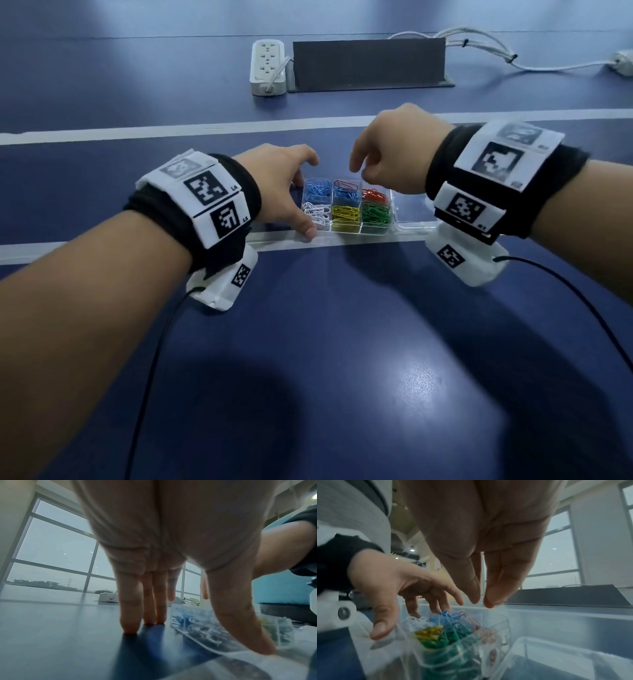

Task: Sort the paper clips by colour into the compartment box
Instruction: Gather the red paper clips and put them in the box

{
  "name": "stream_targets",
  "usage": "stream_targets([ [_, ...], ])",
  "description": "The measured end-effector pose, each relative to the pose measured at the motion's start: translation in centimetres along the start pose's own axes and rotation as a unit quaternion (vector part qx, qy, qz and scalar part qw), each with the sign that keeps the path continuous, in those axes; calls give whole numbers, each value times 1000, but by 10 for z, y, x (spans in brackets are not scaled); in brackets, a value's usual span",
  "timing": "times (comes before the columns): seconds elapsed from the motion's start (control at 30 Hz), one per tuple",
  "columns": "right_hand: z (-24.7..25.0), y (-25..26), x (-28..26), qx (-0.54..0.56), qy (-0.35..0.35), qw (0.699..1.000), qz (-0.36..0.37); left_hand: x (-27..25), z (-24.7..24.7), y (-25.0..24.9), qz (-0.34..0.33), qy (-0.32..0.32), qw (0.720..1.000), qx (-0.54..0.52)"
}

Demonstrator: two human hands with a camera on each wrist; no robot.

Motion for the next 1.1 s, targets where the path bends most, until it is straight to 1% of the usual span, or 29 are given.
stream_targets([
  [0.13, -8, 11, 16, -32, 19, 999, 23, 4, 2, -2, -1, -4, 1000, 22],
  [0.3, -16, 19, 27, -86, 57, 994, 39, 6, 2, 1, 4, -10, 1000, 10],
  [0.37, -14, 22, 27, -91, 56, 993, 53, 6, 2, 2, 7, -9, 1000, 4],
  [0.5, -3, 23, 21, -81, 32, 993, 83, 5, 3, 1, 8, -12, 1000, 7],
  [0.63, 8, 16, 10, -61, 28, 995, 68, 4, 2, 1, 10, -12, 1000, 3],
  [0.8, 1, 1, -4, -100, 65, 992, 27, 2, 0, 0, 7, -4, 1000, 2],
  [0.93, 9, -26, -9, -108, 43, 993, -11, 0, -2, 0, 11, 15, 1000, 1],
  [0.97, 7, -35, -11, -119, 58, 991, -22, 0, -2, 1, 11, 17, 1000, 0],
  [1.0, 3, -43, -15, -127, 92, 987, -34, -1, -2, 2, 12, 17, 1000, -3],
  [1.1, -21, -67, -36, -115, 232, 964, -65, -1, -1, 5, 12, 12, 1000, -11],
])
Point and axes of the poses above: each hand's wrist, its own x-axis towards the middle knuckle, its own z-axis out of the back of the hand, y = z × x, the point moved 8 cm from there along x, towards the middle knuckle, and after that the axes turned 7 degrees about z, right-handed, at the moved point
